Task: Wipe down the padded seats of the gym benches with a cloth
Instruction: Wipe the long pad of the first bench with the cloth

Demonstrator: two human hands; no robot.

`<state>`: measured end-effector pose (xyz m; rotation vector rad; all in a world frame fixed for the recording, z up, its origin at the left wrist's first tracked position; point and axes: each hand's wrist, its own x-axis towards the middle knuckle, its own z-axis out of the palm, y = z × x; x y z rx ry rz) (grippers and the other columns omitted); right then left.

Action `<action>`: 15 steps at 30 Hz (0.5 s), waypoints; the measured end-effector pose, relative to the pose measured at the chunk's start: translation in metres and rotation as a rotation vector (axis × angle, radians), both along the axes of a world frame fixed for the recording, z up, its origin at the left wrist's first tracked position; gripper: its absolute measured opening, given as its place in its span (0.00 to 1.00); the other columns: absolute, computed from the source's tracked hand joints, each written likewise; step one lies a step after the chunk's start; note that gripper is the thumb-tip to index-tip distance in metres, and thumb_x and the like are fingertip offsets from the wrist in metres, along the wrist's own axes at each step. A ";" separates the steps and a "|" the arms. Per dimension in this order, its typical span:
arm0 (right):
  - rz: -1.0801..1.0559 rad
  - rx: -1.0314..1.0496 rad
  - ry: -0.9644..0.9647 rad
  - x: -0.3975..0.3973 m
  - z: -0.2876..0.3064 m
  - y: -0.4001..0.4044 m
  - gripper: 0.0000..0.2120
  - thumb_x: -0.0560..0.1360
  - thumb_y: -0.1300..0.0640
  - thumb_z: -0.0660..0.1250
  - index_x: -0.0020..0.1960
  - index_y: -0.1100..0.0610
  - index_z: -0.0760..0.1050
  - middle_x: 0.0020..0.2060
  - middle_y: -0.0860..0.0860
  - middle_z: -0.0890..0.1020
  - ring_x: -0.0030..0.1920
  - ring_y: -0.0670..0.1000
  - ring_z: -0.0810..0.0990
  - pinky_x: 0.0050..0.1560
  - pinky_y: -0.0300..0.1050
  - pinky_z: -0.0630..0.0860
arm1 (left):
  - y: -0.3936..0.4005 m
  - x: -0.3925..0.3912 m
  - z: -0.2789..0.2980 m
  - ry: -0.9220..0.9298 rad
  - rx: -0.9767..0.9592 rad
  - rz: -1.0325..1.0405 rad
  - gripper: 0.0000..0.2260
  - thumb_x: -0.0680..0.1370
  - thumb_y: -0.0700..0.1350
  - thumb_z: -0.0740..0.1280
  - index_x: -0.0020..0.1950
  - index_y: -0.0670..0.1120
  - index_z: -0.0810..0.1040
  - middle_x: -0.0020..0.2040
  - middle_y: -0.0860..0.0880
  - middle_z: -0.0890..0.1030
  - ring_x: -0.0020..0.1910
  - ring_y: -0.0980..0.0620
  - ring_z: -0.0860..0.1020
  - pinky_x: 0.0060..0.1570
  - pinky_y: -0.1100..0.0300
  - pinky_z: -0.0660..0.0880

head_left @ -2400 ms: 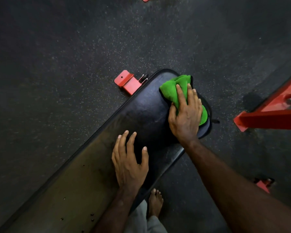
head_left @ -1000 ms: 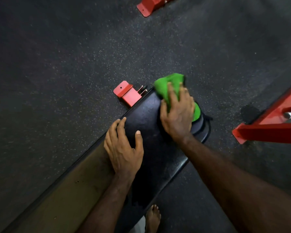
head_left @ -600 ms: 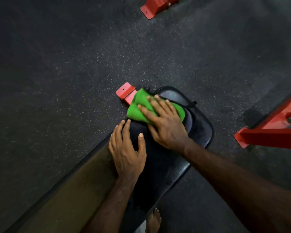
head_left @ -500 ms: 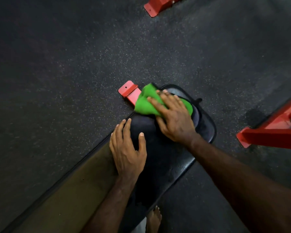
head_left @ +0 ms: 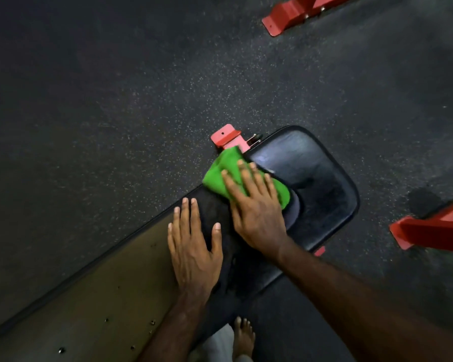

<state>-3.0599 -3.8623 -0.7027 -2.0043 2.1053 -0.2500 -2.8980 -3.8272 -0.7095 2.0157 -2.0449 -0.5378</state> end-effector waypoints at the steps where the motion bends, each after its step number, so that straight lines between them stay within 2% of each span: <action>1: 0.157 0.000 0.005 -0.008 -0.001 0.003 0.32 0.79 0.50 0.60 0.83 0.44 0.58 0.83 0.53 0.58 0.82 0.56 0.56 0.80 0.59 0.55 | 0.003 0.003 0.000 -0.002 -0.005 0.021 0.30 0.83 0.57 0.59 0.83 0.47 0.60 0.83 0.50 0.59 0.83 0.49 0.54 0.79 0.46 0.56; 2: 0.206 -0.013 0.003 -0.020 -0.002 0.001 0.33 0.79 0.50 0.60 0.82 0.44 0.58 0.83 0.52 0.59 0.82 0.55 0.57 0.79 0.59 0.56 | 0.006 0.006 0.001 -0.001 -0.007 0.042 0.29 0.83 0.57 0.59 0.82 0.47 0.60 0.83 0.50 0.59 0.83 0.49 0.54 0.79 0.46 0.55; 3: 0.145 -0.023 0.001 -0.027 -0.002 -0.002 0.33 0.78 0.51 0.61 0.82 0.44 0.59 0.82 0.52 0.60 0.81 0.55 0.59 0.79 0.59 0.58 | 0.010 0.009 0.001 0.000 -0.003 0.060 0.29 0.84 0.57 0.59 0.82 0.47 0.60 0.83 0.50 0.59 0.83 0.49 0.54 0.79 0.46 0.55; 5: -0.216 -0.006 -0.055 -0.014 0.000 -0.003 0.33 0.77 0.53 0.62 0.82 0.45 0.61 0.81 0.54 0.62 0.81 0.56 0.59 0.79 0.59 0.57 | 0.019 0.016 0.002 -0.008 0.006 0.090 0.29 0.84 0.57 0.57 0.83 0.48 0.59 0.83 0.51 0.58 0.83 0.50 0.52 0.79 0.47 0.53; 6: -0.321 0.001 -0.063 0.004 0.002 0.000 0.33 0.77 0.52 0.61 0.82 0.46 0.61 0.82 0.54 0.61 0.81 0.56 0.58 0.80 0.60 0.56 | 0.024 0.021 0.003 -0.009 0.007 0.101 0.29 0.84 0.57 0.57 0.83 0.48 0.58 0.83 0.51 0.57 0.83 0.51 0.52 0.79 0.48 0.52; 7: -0.293 0.007 -0.057 0.021 0.003 0.004 0.33 0.78 0.51 0.60 0.82 0.46 0.60 0.82 0.54 0.60 0.82 0.57 0.57 0.80 0.60 0.55 | 0.027 0.025 0.002 -0.012 0.006 0.111 0.29 0.84 0.57 0.57 0.83 0.49 0.58 0.83 0.51 0.57 0.83 0.51 0.52 0.79 0.48 0.51; 10: 0.260 -0.008 -0.017 0.032 -0.005 0.020 0.33 0.79 0.50 0.60 0.83 0.43 0.57 0.83 0.52 0.57 0.82 0.56 0.55 0.80 0.59 0.54 | 0.041 0.039 0.002 -0.026 0.000 0.150 0.28 0.84 0.57 0.57 0.83 0.48 0.60 0.83 0.50 0.58 0.83 0.50 0.53 0.79 0.48 0.51; 11: 0.338 -0.022 -0.006 0.021 -0.006 0.018 0.33 0.78 0.50 0.60 0.83 0.43 0.57 0.83 0.52 0.58 0.82 0.55 0.56 0.80 0.58 0.55 | 0.045 0.045 0.002 -0.029 0.005 0.161 0.28 0.84 0.57 0.57 0.83 0.48 0.60 0.83 0.50 0.58 0.83 0.49 0.52 0.79 0.48 0.51; 12: 0.292 -0.038 0.000 0.014 -0.006 0.015 0.33 0.78 0.50 0.61 0.82 0.43 0.59 0.82 0.52 0.60 0.82 0.55 0.58 0.79 0.58 0.57 | 0.049 0.050 0.002 -0.031 0.012 0.170 0.28 0.84 0.57 0.56 0.83 0.48 0.59 0.83 0.50 0.58 0.83 0.49 0.52 0.79 0.48 0.51; 15: -0.241 -0.010 -0.075 0.039 -0.002 0.020 0.32 0.77 0.52 0.61 0.81 0.45 0.61 0.81 0.54 0.62 0.81 0.56 0.59 0.80 0.59 0.56 | 0.064 0.064 0.002 -0.041 0.018 0.195 0.28 0.84 0.58 0.56 0.83 0.49 0.58 0.83 0.50 0.57 0.83 0.49 0.52 0.79 0.47 0.52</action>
